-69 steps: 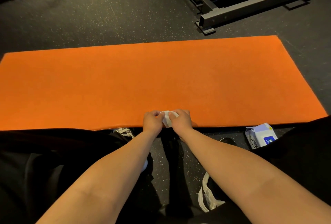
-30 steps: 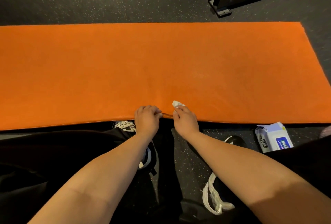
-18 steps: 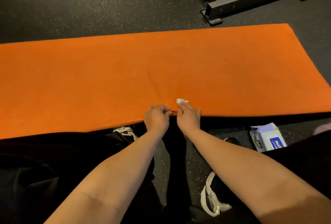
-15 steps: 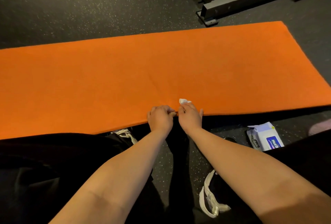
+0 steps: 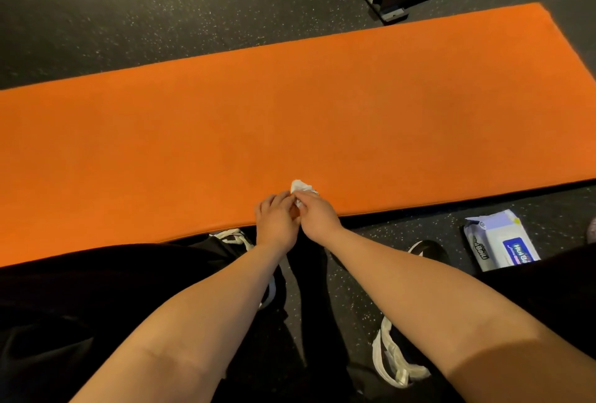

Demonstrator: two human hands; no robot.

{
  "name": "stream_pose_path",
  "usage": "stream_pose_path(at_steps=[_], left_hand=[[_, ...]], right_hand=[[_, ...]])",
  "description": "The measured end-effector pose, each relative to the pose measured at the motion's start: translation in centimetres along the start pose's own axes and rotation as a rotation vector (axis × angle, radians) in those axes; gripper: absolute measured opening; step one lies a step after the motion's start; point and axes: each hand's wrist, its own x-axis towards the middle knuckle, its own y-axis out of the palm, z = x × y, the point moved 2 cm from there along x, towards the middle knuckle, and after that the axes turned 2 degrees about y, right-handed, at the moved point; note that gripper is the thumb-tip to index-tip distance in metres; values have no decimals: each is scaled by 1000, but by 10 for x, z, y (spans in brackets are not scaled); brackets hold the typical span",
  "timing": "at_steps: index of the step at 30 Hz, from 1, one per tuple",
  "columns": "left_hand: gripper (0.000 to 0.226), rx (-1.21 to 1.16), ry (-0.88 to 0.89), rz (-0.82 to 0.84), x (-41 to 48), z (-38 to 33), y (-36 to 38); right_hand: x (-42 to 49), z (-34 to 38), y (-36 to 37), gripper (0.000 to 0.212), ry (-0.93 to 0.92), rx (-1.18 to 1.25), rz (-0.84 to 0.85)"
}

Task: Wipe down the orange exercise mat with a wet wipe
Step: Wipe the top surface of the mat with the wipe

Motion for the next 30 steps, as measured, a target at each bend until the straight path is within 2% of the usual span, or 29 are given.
stream_pose_path(at_steps=[3,7,10,12,15,17,19,21,24,26,30], left_hand=[[55,-19,10,14,0,4,1],[55,-9,8,32,0,4,1],[52,-16,2,28,-2,3,2],[50,-35,-1,22,-3,1,3],[51,-42,11,43,-5,2,2],[52,-26,12,70,-7,2,0],[53,-18,7,83,-9,0,-1],[52,-23,-2,94,-13,-4,-2],[52,-25,-14,108,-16,-7,-2],[53,-15,-15,119,-17,-7,-3],[54,23,-18,160,-20,-10,-3]], right_hand=[[1,-13,-6,54,-17,-216,-102],[-3,-23,-15,56,90,-272,-285],[-9,-9,5,46,50,-180,-209],[-13,-5,13,37,-23,-171,-232],[-12,-14,3,42,-29,-222,-244],[-11,-24,-5,46,96,-245,-246],[-14,-25,-3,51,144,-233,-274],[-17,-18,7,53,98,-229,-269],[-22,-13,20,45,14,-223,-175],[-23,-16,18,45,-7,-237,-196],[-23,-33,-1,58,145,-239,-253]])
